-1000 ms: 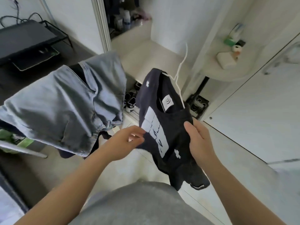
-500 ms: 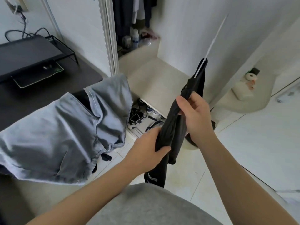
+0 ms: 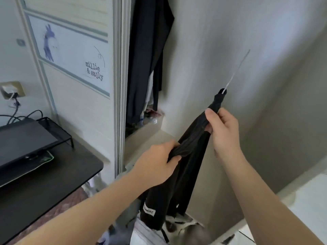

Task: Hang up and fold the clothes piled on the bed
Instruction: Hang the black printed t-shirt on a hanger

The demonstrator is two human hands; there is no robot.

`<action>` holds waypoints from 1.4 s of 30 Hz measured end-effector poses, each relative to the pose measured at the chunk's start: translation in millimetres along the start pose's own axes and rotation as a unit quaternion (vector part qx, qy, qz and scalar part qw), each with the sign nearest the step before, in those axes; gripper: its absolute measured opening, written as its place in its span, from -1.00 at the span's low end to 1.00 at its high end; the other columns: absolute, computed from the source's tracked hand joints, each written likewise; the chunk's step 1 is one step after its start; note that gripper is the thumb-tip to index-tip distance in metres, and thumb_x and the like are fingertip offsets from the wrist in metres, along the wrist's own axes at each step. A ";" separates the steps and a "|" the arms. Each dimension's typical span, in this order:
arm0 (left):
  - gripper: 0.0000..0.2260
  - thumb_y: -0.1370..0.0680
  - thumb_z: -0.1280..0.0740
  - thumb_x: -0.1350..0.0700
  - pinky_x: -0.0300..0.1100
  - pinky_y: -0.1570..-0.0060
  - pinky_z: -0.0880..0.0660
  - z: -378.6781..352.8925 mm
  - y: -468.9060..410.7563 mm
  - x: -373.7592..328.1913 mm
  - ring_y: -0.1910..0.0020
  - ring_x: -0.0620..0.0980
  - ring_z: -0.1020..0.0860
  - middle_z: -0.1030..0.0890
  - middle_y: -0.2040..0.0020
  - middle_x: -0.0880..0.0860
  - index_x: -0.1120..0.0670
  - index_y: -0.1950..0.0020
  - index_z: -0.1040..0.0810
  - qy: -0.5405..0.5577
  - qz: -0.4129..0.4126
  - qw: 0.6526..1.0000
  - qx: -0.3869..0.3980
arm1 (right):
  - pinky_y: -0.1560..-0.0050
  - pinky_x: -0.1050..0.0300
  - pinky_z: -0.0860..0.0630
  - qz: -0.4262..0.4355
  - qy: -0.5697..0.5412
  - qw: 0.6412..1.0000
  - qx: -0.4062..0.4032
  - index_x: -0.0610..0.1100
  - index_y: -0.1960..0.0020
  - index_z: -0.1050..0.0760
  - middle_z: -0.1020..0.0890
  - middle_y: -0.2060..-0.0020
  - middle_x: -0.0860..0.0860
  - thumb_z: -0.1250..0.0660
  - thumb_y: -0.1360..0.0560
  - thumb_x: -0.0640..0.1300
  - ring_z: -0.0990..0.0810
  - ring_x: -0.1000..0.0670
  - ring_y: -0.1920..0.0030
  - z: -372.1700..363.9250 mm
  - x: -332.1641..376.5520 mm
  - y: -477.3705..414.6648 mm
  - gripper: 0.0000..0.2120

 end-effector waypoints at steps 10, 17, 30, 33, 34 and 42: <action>-0.87 -0.63 -0.28 -0.01 -0.20 0.31 -0.50 119.7 -135.2 -44.3 0.32 -0.16 -0.54 -0.53 0.27 -0.14 -0.20 0.09 -0.41 -0.066 -0.123 0.989 -0.057 | 0.30 0.20 -0.54 0.122 0.021 0.992 0.012 -0.32 0.16 -0.48 -0.60 0.30 -0.07 -0.31 -0.49 -0.09 -0.58 0.01 0.30 -38.4 107.1 -157.4 -0.74; -0.70 -0.66 -0.22 -0.03 -0.20 0.36 -0.37 193.2 -224.6 -106.0 0.36 -0.11 -0.46 -0.44 0.32 -0.11 -0.19 0.24 -0.23 -0.182 -0.186 0.958 -0.119 | 0.32 0.23 -0.51 0.195 0.068 0.978 -0.013 -0.35 0.16 -0.45 -0.51 0.32 -0.06 -0.28 -0.59 -0.19 -0.52 0.02 0.32 -32.3 194.5 -267.4 -0.76; -0.94 -0.68 -0.15 0.03 -0.08 0.21 -0.40 290.4 -351.2 -213.8 0.22 0.06 -0.47 -0.52 0.10 -0.01 0.00 -0.08 -0.36 -0.347 -0.212 0.883 -0.235 | 0.36 0.20 -0.51 0.189 0.117 0.973 -0.066 -0.15 0.21 -0.40 -0.55 0.32 -0.07 -0.18 -0.62 -0.21 -0.55 -0.02 0.35 -2.8 310.9 -447.1 -0.78; -0.96 -0.66 -0.17 0.09 -0.07 0.23 -0.39 288.1 -362.5 -219.3 0.21 0.09 -0.46 -0.48 0.13 0.00 0.00 -0.10 -0.34 -0.373 -0.207 0.873 -0.237 | 0.31 0.14 -0.53 0.169 0.122 0.975 -0.076 -0.19 0.11 -0.42 -0.53 0.26 -0.11 -0.18 -0.62 -0.21 -0.54 -0.06 0.31 4.9 310.5 -468.2 -0.86; -0.93 -0.65 -0.18 0.11 -0.07 0.24 -0.38 288.4 -365.2 -219.5 0.22 0.10 -0.46 -0.46 0.15 -0.01 0.00 -0.13 -0.35 -0.379 -0.204 0.870 -0.240 | 0.32 0.13 -0.53 0.162 0.118 0.976 -0.080 -0.20 0.09 -0.42 -0.53 0.26 -0.11 -0.19 -0.61 -0.21 -0.54 -0.06 0.31 7.4 308.2 -473.0 -0.87; -0.88 -0.65 -0.17 0.13 -0.02 0.16 -0.47 294.7 -369.7 -194.9 0.15 0.16 -0.52 -0.49 0.11 0.03 0.01 -0.17 -0.34 -0.413 -0.153 0.869 -0.228 | 0.50 0.22 -0.51 0.135 0.113 0.983 -0.048 -0.21 0.05 -0.49 -0.60 0.26 -0.12 -0.24 -0.57 -0.16 -0.58 -0.01 0.44 -4.5 284.2 -476.1 -0.87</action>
Point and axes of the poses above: each hand's wrist, its own y-axis away from the middle knuckle, its own z-axis out of the back of the hand, x = y × z, the point moved 6 cm from there along -y, towards the middle knuckle
